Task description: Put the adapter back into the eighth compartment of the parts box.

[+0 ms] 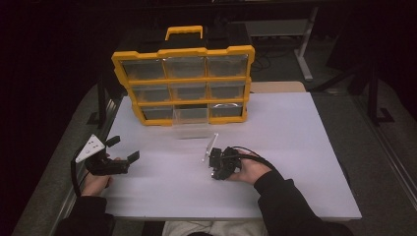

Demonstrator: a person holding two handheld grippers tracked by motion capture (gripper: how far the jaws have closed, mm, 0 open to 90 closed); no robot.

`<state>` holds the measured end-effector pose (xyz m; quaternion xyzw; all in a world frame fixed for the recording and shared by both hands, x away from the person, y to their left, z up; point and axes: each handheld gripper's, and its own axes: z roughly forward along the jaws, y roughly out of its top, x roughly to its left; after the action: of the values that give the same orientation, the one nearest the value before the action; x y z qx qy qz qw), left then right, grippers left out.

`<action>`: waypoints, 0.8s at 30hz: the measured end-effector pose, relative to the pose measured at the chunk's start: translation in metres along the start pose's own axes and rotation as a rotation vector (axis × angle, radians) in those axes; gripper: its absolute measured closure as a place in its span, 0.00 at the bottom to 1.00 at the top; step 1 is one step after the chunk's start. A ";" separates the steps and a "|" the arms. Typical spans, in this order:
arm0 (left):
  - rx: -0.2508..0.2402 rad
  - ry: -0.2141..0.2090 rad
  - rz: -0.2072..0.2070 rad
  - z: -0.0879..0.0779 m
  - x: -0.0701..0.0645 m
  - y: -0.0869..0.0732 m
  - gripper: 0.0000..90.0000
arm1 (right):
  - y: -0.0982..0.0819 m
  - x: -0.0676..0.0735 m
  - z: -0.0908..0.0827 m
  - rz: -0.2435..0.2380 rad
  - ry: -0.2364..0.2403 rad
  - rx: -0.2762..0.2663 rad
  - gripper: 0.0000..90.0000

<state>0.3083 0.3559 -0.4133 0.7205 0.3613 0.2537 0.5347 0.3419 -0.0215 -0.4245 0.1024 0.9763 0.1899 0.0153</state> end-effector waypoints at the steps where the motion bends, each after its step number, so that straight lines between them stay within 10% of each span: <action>1: 0.000 0.000 0.000 0.000 0.000 0.000 0.00 | 0.000 0.000 0.000 -0.003 0.001 0.003 0.80; 24: 0.001 -0.001 0.000 0.000 0.000 0.000 0.00 | 0.003 -0.004 -0.017 0.009 0.012 -0.014 0.83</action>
<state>0.3083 0.3557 -0.4134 0.7210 0.3612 0.2528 0.5345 0.3454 -0.0264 -0.4075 0.1055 0.9746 0.1975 0.0094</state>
